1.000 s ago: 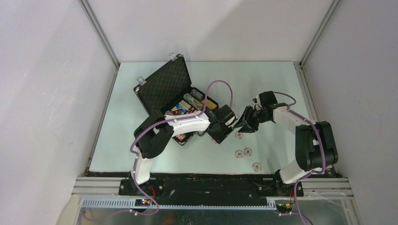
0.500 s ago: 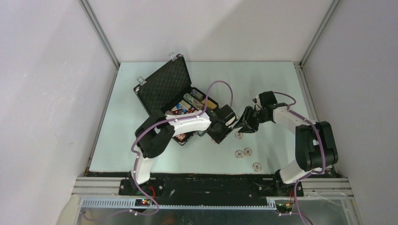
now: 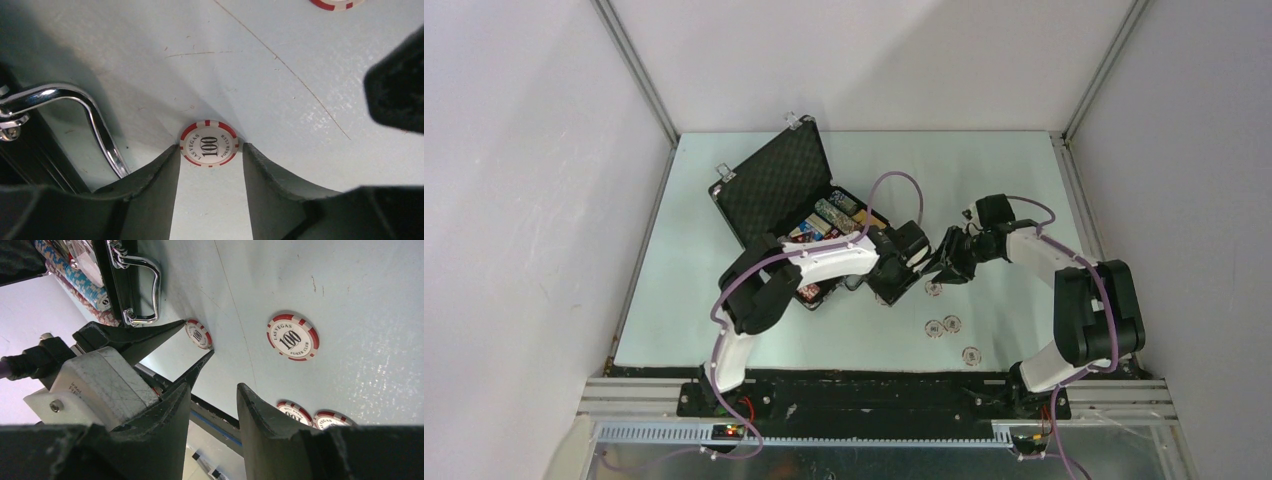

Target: Pack up texas hold em set

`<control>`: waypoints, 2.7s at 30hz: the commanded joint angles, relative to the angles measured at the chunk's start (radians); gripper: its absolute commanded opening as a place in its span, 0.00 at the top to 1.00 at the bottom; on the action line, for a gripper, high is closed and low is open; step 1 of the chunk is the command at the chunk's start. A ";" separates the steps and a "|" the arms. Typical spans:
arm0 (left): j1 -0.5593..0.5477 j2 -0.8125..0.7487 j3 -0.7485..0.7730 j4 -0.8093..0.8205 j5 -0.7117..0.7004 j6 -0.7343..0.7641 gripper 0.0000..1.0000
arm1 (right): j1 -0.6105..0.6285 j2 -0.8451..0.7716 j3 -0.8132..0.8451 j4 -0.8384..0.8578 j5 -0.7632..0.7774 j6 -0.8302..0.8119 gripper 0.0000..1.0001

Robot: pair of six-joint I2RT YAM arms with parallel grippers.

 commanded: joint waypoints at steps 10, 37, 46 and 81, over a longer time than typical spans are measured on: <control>0.008 0.109 0.034 -0.062 0.012 0.028 0.51 | -0.023 -0.049 0.000 -0.018 0.003 -0.035 0.58; 0.015 -0.116 0.003 -0.019 0.032 0.047 0.67 | -0.043 -0.039 -0.122 0.152 -0.191 -0.043 0.54; 0.022 -0.168 0.007 -0.041 0.029 0.045 0.51 | -0.004 0.014 -0.133 0.183 -0.167 -0.027 0.54; 0.008 0.033 -0.004 -0.115 -0.046 0.035 0.35 | -0.059 -0.075 -0.191 0.162 -0.092 -0.027 0.55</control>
